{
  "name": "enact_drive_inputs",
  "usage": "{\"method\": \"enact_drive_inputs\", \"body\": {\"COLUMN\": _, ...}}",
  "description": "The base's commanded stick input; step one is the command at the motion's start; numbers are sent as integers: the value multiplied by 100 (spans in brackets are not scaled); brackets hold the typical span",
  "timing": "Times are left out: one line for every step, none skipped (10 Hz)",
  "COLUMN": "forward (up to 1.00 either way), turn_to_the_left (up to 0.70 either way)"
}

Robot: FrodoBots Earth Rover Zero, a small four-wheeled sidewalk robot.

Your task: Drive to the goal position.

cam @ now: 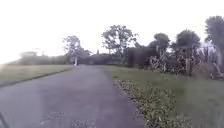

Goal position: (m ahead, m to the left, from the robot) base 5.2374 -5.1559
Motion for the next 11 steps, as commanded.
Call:
{"method": "enact_drive_inputs", "body": {"forward": 70, "turn_to_the_left": 0}}
{"method": "enact_drive_inputs", "body": {"forward": 70, "turn_to_the_left": 0}}
{"method": "enact_drive_inputs", "body": {"forward": 70, "turn_to_the_left": 0}}
{"method": "enact_drive_inputs", "body": {"forward": 70, "turn_to_the_left": 0}}
{"method": "enact_drive_inputs", "body": {"forward": 70, "turn_to_the_left": 0}}
{"method": "enact_drive_inputs", "body": {"forward": 70, "turn_to_the_left": 0}}
{"method": "enact_drive_inputs", "body": {"forward": 70, "turn_to_the_left": 0}}
{"method": "enact_drive_inputs", "body": {"forward": 70, "turn_to_the_left": 14}}
{"method": "enact_drive_inputs", "body": {"forward": 70, "turn_to_the_left": 14}}
{"method": "enact_drive_inputs", "body": {"forward": 70, "turn_to_the_left": 14}}
{"method": "enact_drive_inputs", "body": {"forward": 70, "turn_to_the_left": 14}}
